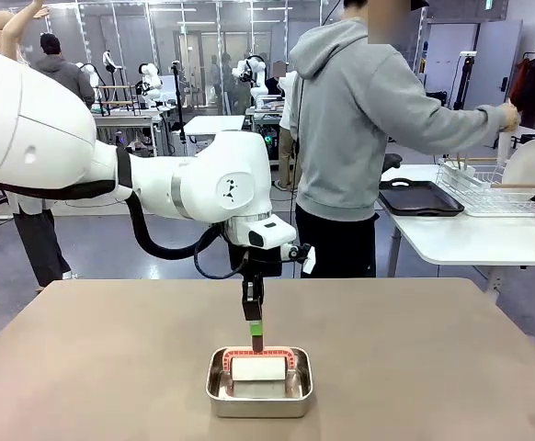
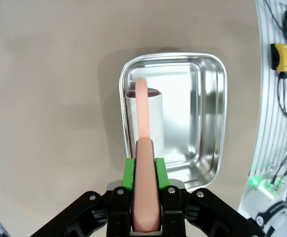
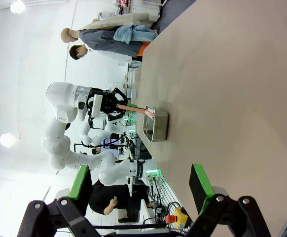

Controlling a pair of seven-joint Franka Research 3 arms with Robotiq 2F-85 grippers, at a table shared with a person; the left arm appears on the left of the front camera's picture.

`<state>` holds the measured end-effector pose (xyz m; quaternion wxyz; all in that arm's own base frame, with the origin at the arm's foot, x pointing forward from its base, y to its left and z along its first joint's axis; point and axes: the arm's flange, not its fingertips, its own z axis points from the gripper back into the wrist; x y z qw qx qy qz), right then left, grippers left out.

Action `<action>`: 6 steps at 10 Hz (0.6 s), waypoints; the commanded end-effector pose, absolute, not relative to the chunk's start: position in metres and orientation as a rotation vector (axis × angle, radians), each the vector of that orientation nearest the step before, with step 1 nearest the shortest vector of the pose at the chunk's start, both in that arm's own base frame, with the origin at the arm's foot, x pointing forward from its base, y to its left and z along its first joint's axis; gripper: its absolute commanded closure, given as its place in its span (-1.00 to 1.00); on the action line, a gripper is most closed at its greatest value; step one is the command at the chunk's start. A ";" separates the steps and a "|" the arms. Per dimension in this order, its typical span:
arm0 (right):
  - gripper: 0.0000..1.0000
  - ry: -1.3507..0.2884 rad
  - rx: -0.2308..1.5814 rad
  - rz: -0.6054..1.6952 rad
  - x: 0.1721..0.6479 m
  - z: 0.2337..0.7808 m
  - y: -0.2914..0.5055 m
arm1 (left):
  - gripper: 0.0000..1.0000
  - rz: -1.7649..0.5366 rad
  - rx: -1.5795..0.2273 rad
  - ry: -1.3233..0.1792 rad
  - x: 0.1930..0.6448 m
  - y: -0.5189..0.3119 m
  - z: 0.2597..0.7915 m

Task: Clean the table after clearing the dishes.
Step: Place the Lint Roller back on top of the Airtight Container.

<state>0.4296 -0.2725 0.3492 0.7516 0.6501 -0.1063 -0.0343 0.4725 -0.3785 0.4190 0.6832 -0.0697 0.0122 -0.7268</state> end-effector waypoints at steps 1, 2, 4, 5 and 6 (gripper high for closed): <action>-1.00 -0.236 1.422 -0.068 0.428 0.354 -0.271 | 0.59 -1.638 -0.128 0.007 0.486 -0.376 0.412; -1.00 -0.236 1.422 -0.068 0.428 0.354 -0.271 | 0.59 -1.638 -0.109 0.023 0.490 -0.377 0.405; -1.00 -0.236 1.422 -0.068 0.428 0.354 -0.271 | 0.59 -1.624 -0.096 0.048 0.498 -0.376 0.396; -1.00 -0.236 1.422 -0.068 0.428 0.354 -0.271 | 0.59 -1.613 -0.100 0.068 0.501 -0.374 0.393; -1.00 -0.236 1.422 -0.068 0.428 0.354 -0.271 | 0.59 -1.608 -0.108 0.065 0.503 -0.374 0.394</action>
